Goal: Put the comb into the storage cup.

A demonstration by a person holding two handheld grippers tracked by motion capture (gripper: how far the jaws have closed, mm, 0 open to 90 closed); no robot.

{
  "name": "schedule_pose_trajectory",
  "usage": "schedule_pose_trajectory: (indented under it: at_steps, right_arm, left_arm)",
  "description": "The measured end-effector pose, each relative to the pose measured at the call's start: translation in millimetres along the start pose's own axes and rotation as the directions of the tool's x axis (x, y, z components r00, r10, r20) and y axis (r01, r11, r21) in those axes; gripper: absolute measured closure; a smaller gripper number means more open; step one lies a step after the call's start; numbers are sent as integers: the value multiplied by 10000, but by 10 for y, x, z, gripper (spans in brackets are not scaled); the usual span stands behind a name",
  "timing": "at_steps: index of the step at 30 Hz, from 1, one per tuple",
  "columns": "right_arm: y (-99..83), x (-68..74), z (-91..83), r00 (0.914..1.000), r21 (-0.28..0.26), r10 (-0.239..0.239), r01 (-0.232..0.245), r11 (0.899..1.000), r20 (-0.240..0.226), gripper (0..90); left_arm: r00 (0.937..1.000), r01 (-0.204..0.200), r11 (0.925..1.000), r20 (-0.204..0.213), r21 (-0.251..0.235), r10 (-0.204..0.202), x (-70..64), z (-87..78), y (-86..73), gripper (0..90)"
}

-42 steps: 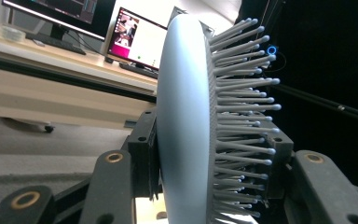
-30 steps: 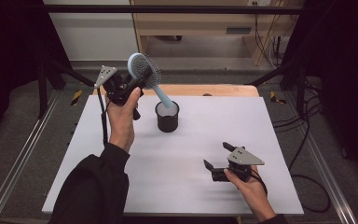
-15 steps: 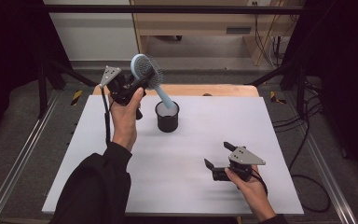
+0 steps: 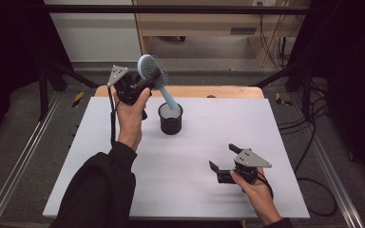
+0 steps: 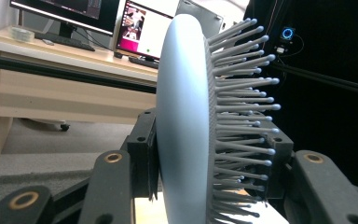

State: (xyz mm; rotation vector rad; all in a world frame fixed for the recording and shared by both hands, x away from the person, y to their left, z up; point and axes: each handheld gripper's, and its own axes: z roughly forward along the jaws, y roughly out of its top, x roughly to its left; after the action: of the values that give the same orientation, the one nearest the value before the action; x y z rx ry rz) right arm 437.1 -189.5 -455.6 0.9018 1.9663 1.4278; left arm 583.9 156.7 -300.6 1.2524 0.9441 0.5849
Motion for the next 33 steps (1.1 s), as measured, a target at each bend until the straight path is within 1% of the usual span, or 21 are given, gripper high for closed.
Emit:
schedule_pose_trajectory:
  at_steps: [5,9,13,20,27,30,33]
  right_arm:
    - [-1,1,3,10000,18,-24,24,10000,4,58]
    - [4,4,-7,10000,-42,10,-11,10000,-21,58]
    - [2,-1,-4,10000,-30,50,-50,10000,-27,58]
    - [1,-1,-4,10000,-21,51,-51,10000,-17,58]
    - [-2,2,-2,10000,1,34,-34,10000,-61,58]
    - [-1,10,0,10000,-1,-12,12,10000,-80,58]
    - [-1,11,2,10000,16,-12,12,10000,-84,58]
  left_arm:
    - [9999,-128,9999,-11,37,128,1,17,-4,513]
    - [10000,-90,9999,-8,56,90,10,32,-19,513]
    - [9999,-160,9998,7,82,160,6,48,-32,513]
    - [9997,-207,9996,-98,200,209,51,93,-73,512]
    - [9977,-642,9969,-195,460,651,52,120,-170,510]
    - [9980,-584,9969,-194,519,595,63,134,-208,510]
    - [9973,-688,9956,-203,633,702,65,149,-231,509]
